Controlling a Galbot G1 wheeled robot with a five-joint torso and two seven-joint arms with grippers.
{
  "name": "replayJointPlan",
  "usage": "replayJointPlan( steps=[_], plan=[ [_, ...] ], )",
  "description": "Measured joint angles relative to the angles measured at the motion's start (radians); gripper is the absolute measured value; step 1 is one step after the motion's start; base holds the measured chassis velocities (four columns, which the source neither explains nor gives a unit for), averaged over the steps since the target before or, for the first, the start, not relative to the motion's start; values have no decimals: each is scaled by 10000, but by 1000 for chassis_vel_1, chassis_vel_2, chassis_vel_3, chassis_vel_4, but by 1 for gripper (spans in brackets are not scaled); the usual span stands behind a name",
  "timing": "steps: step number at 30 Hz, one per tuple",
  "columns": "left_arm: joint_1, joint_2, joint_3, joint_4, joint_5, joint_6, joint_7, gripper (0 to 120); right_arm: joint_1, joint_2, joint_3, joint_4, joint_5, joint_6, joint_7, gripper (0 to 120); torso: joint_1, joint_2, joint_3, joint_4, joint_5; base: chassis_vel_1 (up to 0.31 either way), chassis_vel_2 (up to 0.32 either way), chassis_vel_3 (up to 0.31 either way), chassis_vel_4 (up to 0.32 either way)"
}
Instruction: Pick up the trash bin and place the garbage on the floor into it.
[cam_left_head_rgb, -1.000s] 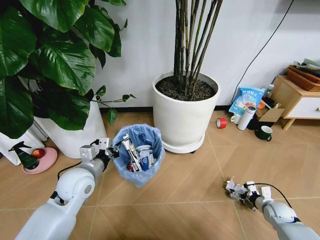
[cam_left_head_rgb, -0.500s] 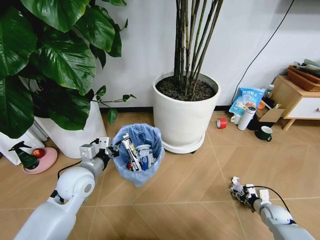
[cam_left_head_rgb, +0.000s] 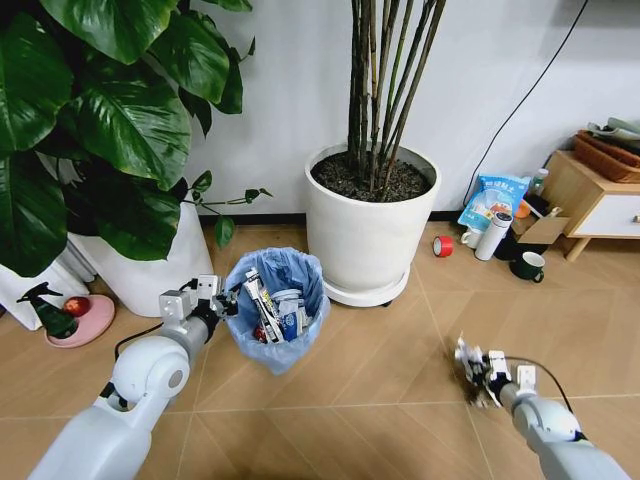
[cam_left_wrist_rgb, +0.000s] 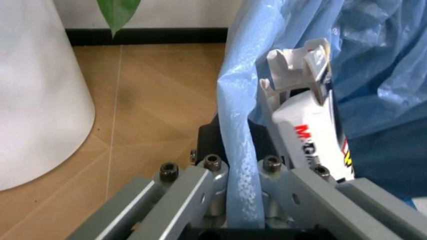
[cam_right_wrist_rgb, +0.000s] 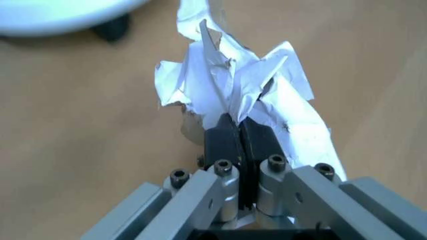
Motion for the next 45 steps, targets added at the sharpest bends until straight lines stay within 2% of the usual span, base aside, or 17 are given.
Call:
replayJointPlan(
  steps=[2, 3, 7, 8, 9, 10, 16, 17, 20, 26, 28, 30, 35, 37, 38, 41, 45],
  plan=[
    [17, -23, -1, 26, 43, -4, 1, 0, -237, -166, 71, 1103, 57, -43, 40, 0, 0, 0, -1, -2, 8, 0, 0, 0, 0],
    [17, -23, -1, 26, 43, -4, 1, 0, -237, -166, 71, 1103, 57, -43, 40, 0, 0, 0, -1, -2, 8, 0, 0, 0, 0],
    [44, -128, 101, 183, 210, -19, 63, 0, -162, -344, -205, 3724, 394, -496, 460, 0, 0, 0, -1, -3, -3, 0, 0, 0, 0],
    [44, -128, 101, 183, 210, -19, 63, 0, -162, -344, -205, 3724, 394, -496, 460, 0, 0, 0, -1, -3, -3, 0, 0, 0, 0],
    [30, -159, 153, 242, 245, -19, 86, 0, 104, -356, -469, 4418, 712, -738, 773, 0, 0, 0, 0, 1, 8, 0, 0, 0, 0],
    [4, -179, 213, 293, 265, -20, 90, 0, 476, -386, -828, 5123, 1190, -1054, 1095, 0, 0, 0, -1, 3, 3, 0, 0, 0, 0],
    [-125, -160, 493, 443, 261, 36, 100, 0, 1299, -554, -1770, 7065, 2775, -1917, 1519, 0, 0, 0, 0, 3, 1, 0, 0, 0, 0],
    [-125, -160, 493, 443, 261, 36, 100, 0, 1299, -554, -1770, 7065, 2775, -1917, 1519, 0, 0, 0, 0, 3, 1, 0, 0, 0, 0],
    [-323, -126, 693, 552, 113, 129, 157, 0, 2045, -804, -2785, 8343, 4043, -2115, 1626, 0, 0, 1, -1, -2, 2, 0, 0, 0, 0],
    [-570, -140, 862, 667, -97, 207, 188, 0, 3049, -737, -3958, 8555, 4741, -2122, 1628, 0, 0, 1, -1, -1, 2, 0, 0, 0, 0],
    [-691, -163, 988, 711, -232, 241, 145, 0, 3769, -484, -4849, 8176, 4751, -2029, 1628, 0, 0, 0, 0, 1, 5, 0, 0, 0, 0],
    [-725, -164, 1025, 712, -276, 247, 106, 0, 4039, -345, -5260, 7854, 4566, -2078, 1628, 0, 0, 0, 0, 2, 5, 0, 0, 0, 0],
    [-726, -127, 1001, 699, -293, 248, 60, 0, 4071, -326, -5497, 7487, 4250, -2243, 1545, 2, 0, 0, 0, 1, 4, 0, 0, 0, 0],
    [-715, -96, 926, 663, -302, 248, 57, 0, 3953, -344, -5599, 7319, 3954, -2240, 1504, 15, 0, 0, 0, -2, 7, 0, 0, 0, 0],
    [-715, -96, 926, 663, -302, 248, 57, 0, 3953, -344, -5599, 7319, 3954, -2240, 1504, 15, 0, 0, 0, -2, 7, 0, 0, 0, 0],
    [-732, -110, 875, 661, -307, 248, 57, 0, 3902, -334, -5715, 7192, 3712, -2198, 1481, 30, 0, 1, 0, 0, 6, 0, 0, 0, 0],
    [-742, -139, 849, 661, -308, 241, 63, 0, 3928, -318, -5741, 7117, 3578, -2133, 1472, 41, 0, 1, 0, 0, 5, 0, 0, 0, 0]
  ],
)
